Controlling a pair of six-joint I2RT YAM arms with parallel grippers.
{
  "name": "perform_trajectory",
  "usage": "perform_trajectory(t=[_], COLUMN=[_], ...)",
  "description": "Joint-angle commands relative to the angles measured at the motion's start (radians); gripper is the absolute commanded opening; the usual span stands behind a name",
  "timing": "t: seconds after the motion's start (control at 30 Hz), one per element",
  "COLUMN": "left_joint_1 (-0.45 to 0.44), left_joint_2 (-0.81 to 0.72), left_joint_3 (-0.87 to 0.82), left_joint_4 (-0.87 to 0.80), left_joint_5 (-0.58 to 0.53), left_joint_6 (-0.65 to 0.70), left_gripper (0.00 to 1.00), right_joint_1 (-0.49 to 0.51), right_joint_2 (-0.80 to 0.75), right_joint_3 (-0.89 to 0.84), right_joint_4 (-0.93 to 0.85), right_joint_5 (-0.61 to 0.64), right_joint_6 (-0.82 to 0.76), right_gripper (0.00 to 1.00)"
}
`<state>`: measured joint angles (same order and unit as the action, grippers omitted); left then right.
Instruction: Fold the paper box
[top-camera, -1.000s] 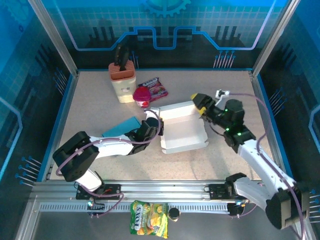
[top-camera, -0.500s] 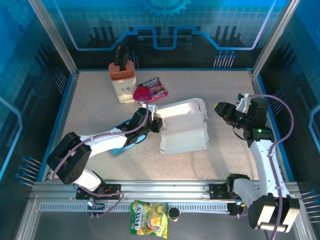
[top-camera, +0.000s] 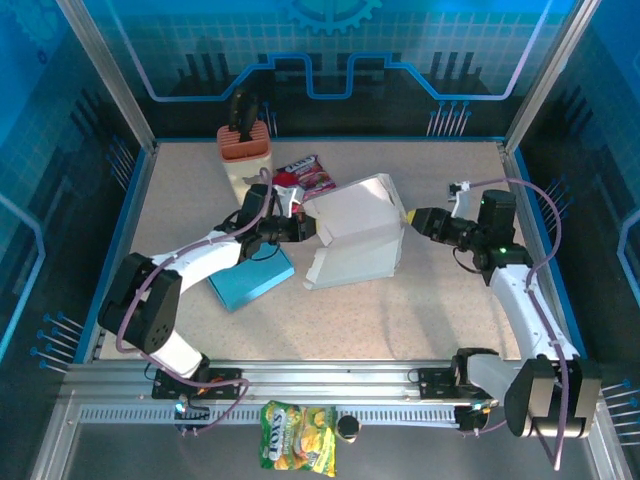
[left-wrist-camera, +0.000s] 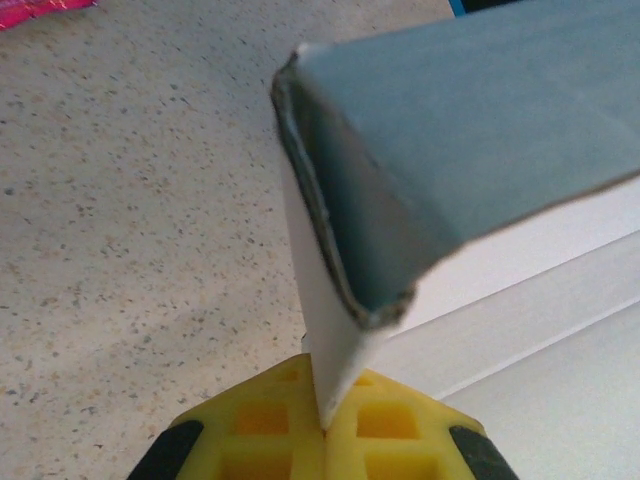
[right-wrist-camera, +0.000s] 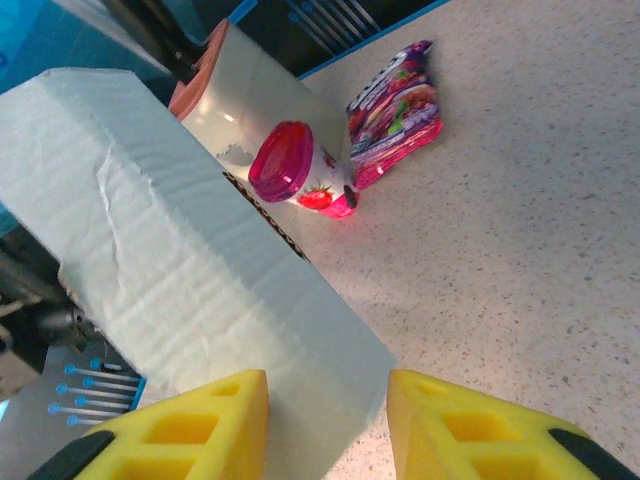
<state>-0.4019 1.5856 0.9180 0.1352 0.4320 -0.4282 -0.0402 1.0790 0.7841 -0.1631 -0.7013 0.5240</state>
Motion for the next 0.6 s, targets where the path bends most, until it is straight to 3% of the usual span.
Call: perform_trajectory(t=[0.0, 0.57], left_joint_1=[0.013, 0.025], left_joint_2=[0.011, -0.007], left_joint_3=[0.041, 0.062], left_joint_4=[-0.066, -0.140], left_joint_5=[0.111, 0.140], left_joint_6=[0.059, 0.113], left_gripper=[0.00, 0.00], right_joint_1=[0.026, 0.129], right_joint_2=[0.006, 0.085], right_joint_3=[0.039, 0.151], right_joint_4=[0.049, -0.015], right_joint_5=[-0.028, 0.025], right_joint_6=[-0.046, -0.161], right_gripper=[0.37, 0.40])
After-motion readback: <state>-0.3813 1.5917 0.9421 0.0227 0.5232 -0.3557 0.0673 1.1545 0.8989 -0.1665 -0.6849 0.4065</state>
